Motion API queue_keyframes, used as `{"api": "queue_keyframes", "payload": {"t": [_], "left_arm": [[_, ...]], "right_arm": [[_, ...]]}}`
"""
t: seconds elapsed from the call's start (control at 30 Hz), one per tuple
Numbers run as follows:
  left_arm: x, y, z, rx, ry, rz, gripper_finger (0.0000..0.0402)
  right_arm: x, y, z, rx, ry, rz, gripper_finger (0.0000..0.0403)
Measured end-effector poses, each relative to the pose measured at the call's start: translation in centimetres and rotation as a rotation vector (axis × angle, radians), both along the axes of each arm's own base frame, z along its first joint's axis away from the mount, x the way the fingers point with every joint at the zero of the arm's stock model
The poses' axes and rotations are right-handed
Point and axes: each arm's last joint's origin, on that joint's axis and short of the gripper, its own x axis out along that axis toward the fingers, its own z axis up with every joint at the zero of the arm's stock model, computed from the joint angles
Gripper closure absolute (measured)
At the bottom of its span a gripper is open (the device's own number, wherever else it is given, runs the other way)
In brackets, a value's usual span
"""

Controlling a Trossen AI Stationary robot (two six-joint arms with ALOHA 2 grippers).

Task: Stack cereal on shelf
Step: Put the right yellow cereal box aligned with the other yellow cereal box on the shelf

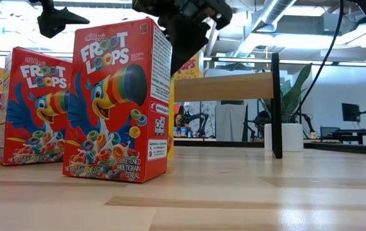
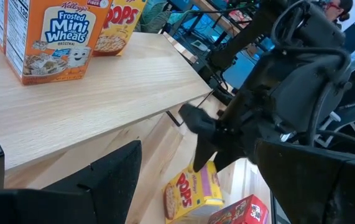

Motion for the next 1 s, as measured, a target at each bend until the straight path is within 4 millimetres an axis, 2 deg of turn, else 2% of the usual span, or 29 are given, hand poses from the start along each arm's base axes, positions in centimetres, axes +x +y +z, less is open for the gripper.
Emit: {"api": "queue_keyframes", "payload": {"t": [0.13,0.3,0.43,0.57,0.73,0.9,1.0], "left_arm": [[0.0,0.0,0.0,0.0,0.0,0.0,0.0101],[0.0,0.0,0.0,0.014,0.002,-0.003,0.0101],[0.0,0.0,0.0,0.025,0.004,-0.005,0.0101],[0.0,0.0,0.0,0.036,0.004,0.009,0.0101],[0.0,0.1,0.0,0.038,0.003,0.019,0.0101],[0.0,0.1,0.1,0.039,0.001,0.019,0.0101],[0.0,0.1,0.0,0.039,0.002,0.019,0.0101]], "right_arm": [[-1.0,-0.2,2.5,0.025,-0.042,-0.044,0.0231],[-3.0,-1.3,6.5,0.085,-0.099,-0.161,0.0214],[-5.0,-2.8,9.9,0.086,-0.172,-0.326,0.0204],[-6.7,-4.6,11.9,0.016,-0.222,-0.503,0.0209],[-8.6,-7.6,13.5,-0.026,-0.245,-0.677,0.0228],[-9.4,-10.6,13.4,-0.042,-0.207,-0.771,0.0234],[-9.1,-12.1,13.0,-0.053,-0.198,-0.802,0.0228]]}}
